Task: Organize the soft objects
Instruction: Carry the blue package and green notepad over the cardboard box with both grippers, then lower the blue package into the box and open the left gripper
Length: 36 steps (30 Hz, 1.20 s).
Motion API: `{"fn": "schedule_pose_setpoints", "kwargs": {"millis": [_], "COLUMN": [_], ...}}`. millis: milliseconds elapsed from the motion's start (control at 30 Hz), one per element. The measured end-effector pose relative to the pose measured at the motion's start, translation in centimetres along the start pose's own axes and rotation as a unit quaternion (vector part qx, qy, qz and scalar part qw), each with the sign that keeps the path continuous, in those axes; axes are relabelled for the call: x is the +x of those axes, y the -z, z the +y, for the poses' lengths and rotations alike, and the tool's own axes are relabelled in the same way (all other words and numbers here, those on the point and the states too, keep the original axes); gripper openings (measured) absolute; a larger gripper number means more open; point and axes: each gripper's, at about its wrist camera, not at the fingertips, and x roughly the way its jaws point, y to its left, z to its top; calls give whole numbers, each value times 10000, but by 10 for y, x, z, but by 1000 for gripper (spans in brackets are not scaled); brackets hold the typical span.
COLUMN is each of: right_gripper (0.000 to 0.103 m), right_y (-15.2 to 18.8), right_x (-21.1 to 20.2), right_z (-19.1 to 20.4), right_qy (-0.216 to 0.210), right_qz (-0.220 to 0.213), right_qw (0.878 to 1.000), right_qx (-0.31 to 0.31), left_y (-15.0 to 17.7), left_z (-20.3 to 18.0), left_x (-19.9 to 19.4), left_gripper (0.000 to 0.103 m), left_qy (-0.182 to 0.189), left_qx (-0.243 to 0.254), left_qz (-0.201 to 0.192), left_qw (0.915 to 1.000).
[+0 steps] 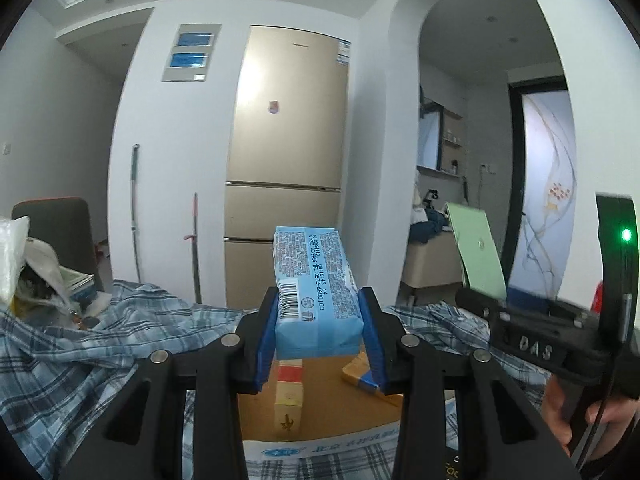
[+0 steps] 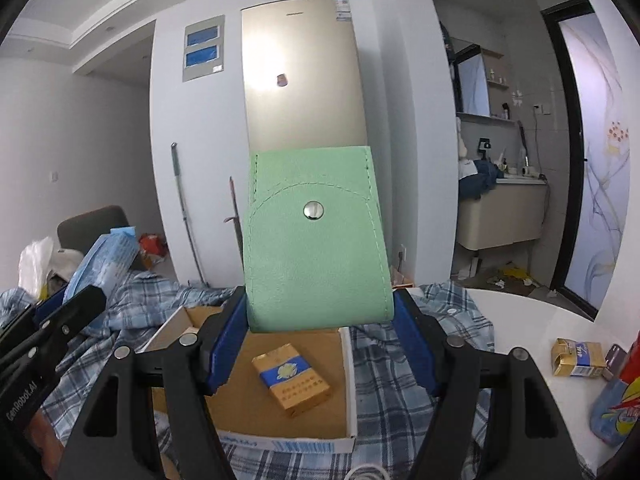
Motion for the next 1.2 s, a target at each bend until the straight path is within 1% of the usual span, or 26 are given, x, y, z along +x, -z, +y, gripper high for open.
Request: {"fn": "schedule_pose_setpoints", "kwargs": {"millis": [100,167,233,267,333,400,467,533,600,700,767,867,967,1100,1200], "right_gripper": [69,69,69,69,69,69,69,69,69,69,69,69,69,69,69], "right_y": [5,7,9,11,14,17,20,23,25,27,27,27,27,26,26], "right_x": [2,3,8,11,20,28,35,41,44,45,44,45,44,44,47], "right_z": [3,4,6,7,6,3,1,-2,-4,-3,-4,-3,-2,0,1], "right_qy": [-80,-69,-37,-13,21,-5,-10,-58,-116,-148,-140,-118,-71,-62,-89], "right_qz": [167,197,294,364,558,783,979,1143,1264,1329,1317,1319,1280,1257,1350], "right_qw": [9998,9997,9994,9991,9982,9968,9951,9934,9919,9910,9912,9912,9917,9920,9906], "right_qx": [-21,-122,-197,-209,-216,-175,-136,-81,-32,-24,-25,-37,-105,-124,-180], "left_y": [2,5,8,10,15,18,21,21,18,7,6,13,22,26,27], "left_z": [3,0,-7,-10,-9,-8,-9,-10,-13,-19,-21,-18,-5,0,-7], "left_x": [5,10,16,23,41,54,67,81,90,100,103,104,102,101,102], "left_gripper": [40,41,41,41,40,40,40,40,40,40,40,40,40,40,40], "left_qy": [68,146,125,166,327,423,379,476,561,550,506,542,561,599,633], "left_qx": [-121,8,300,363,229,174,234,250,250,265,294,92,-78,6,168], "left_qz": [214,293,358,509,940,1243,1531,1886,2080,2149,2082,2086,2208,2276,2327], "left_qw": [9997,9995,9988,9979,9948,9912,9872,9806,9762,9747,9763,9765,9737,9719,9704]}}
